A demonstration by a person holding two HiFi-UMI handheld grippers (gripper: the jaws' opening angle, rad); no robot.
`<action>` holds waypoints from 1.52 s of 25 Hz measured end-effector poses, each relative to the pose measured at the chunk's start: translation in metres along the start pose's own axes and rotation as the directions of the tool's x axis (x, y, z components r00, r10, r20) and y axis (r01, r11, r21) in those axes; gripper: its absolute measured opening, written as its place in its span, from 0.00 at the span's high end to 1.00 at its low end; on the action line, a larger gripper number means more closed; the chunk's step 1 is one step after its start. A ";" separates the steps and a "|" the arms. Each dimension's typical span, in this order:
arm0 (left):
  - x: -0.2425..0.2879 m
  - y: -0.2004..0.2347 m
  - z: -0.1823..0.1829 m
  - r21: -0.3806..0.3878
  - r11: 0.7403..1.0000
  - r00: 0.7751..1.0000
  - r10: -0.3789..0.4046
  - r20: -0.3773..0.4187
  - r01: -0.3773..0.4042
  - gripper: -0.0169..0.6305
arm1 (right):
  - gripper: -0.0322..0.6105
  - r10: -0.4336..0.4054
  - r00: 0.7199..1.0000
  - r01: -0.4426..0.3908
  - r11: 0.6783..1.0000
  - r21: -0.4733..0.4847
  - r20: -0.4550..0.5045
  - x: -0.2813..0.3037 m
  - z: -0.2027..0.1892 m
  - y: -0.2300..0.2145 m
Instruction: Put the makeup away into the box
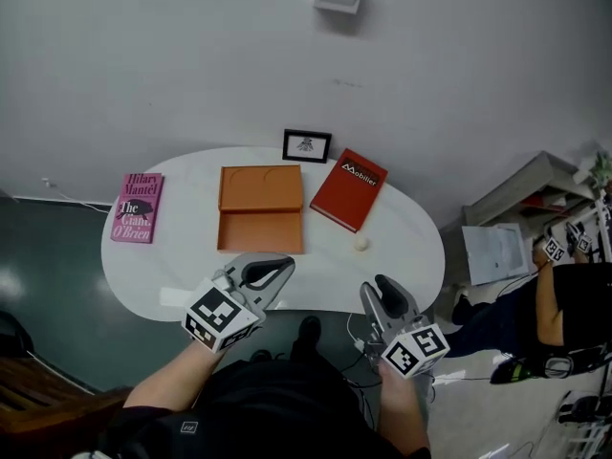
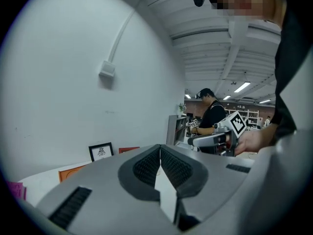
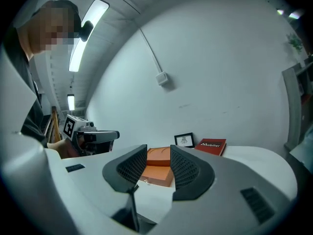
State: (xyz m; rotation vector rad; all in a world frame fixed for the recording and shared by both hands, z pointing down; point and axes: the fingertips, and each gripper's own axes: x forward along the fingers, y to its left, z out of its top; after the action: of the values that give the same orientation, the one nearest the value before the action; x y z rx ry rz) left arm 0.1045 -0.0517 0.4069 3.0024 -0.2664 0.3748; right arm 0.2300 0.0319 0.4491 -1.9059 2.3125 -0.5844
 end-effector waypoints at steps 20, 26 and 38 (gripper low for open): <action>0.085 0.057 -0.016 -0.134 0.973 0.980 0.174 -0.099 -0.186 0.95 | 0.68 0.023 0.966 -0.047 0.995 -0.089 -0.256 0.093 -0.079 -0.163; 0.080 0.062 -0.037 -0.167 0.963 0.972 0.188 -0.142 -0.211 0.95 | 0.68 -0.024 0.940 -0.019 0.992 -0.123 -0.341 0.119 -0.120 -0.191; 0.051 0.066 -0.036 -0.203 0.930 0.949 0.282 -0.141 -0.307 0.95 | 0.78 -0.061 0.902 -0.019 0.983 -0.180 -0.427 0.132 -0.129 -0.195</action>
State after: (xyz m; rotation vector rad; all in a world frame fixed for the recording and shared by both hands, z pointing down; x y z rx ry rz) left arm 0.1321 -0.1194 0.4601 2.7111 -0.7050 0.4968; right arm 0.3425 -0.0934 0.6582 -2.0535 2.6950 -0.9127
